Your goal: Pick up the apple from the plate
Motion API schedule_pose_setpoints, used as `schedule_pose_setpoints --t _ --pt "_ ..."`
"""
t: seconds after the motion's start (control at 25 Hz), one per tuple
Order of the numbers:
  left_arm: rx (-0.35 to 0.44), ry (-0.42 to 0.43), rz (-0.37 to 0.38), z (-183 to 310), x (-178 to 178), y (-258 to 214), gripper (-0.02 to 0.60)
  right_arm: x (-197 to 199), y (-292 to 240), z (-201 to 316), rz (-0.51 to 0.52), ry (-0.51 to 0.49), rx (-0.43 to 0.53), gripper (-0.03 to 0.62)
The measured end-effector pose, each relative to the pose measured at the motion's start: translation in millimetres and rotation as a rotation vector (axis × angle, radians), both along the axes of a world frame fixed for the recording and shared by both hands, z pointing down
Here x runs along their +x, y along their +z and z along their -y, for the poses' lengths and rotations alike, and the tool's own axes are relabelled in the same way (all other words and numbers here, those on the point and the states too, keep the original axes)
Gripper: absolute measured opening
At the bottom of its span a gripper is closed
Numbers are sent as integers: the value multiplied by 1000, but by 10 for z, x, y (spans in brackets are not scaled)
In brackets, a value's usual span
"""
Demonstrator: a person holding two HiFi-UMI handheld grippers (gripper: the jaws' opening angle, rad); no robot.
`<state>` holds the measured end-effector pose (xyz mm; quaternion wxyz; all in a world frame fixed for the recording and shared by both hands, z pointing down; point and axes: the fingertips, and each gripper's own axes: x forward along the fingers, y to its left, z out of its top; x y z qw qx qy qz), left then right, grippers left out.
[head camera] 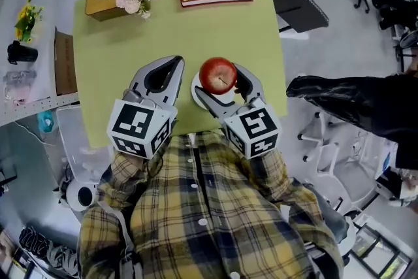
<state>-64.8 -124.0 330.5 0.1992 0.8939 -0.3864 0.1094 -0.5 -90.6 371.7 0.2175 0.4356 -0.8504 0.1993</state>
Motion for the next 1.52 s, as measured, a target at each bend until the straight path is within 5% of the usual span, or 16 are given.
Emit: schedule_pose_setpoints --t 0.64,1.52 --pt "106 -99 -9 -142 -167 -436 6 -119 -584 -211 19 -122 77 400" --pt "94 -80 -13 -216 -80 -410 6 -34 -543 -236 14 -116 78 398"
